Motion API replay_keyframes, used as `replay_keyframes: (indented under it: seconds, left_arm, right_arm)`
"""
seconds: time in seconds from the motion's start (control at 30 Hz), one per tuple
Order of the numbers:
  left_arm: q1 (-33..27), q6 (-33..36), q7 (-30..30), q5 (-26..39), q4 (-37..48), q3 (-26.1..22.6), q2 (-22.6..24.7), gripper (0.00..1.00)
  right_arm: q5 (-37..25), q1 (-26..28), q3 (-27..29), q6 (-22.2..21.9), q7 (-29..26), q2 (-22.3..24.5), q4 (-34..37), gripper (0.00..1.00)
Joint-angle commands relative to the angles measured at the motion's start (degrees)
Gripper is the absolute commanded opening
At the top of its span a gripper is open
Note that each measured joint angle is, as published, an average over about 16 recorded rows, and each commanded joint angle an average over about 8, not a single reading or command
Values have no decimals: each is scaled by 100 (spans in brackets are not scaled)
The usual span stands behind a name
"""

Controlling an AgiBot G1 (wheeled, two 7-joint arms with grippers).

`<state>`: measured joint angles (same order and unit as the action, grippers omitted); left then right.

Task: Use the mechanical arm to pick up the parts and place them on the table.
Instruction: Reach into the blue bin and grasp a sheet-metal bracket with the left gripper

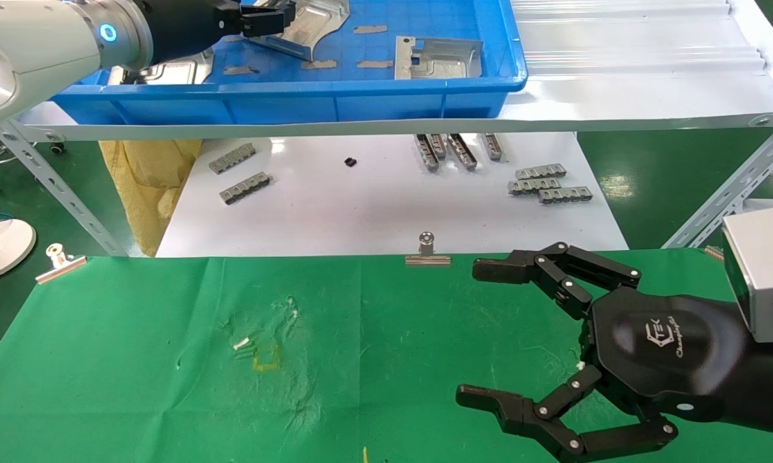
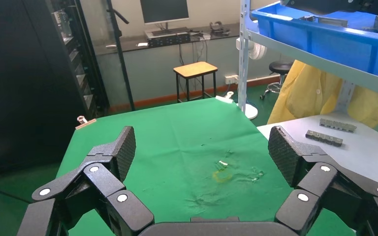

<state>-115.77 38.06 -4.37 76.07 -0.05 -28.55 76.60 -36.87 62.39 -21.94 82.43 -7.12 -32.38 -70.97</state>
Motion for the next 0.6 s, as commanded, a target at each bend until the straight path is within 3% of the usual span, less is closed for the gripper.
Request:
replay_keyframes:
  seconds: [0.03,0.6]
  left_arm:
    - [5,-21,-53,0,-12,1,6,0]
    - [29,-91,-125,70,-112,-57,2,0]
  right_arm:
    - [0,0,0,0,0,0,0,100]
    - [0,0,0,0,0,0,0,100]
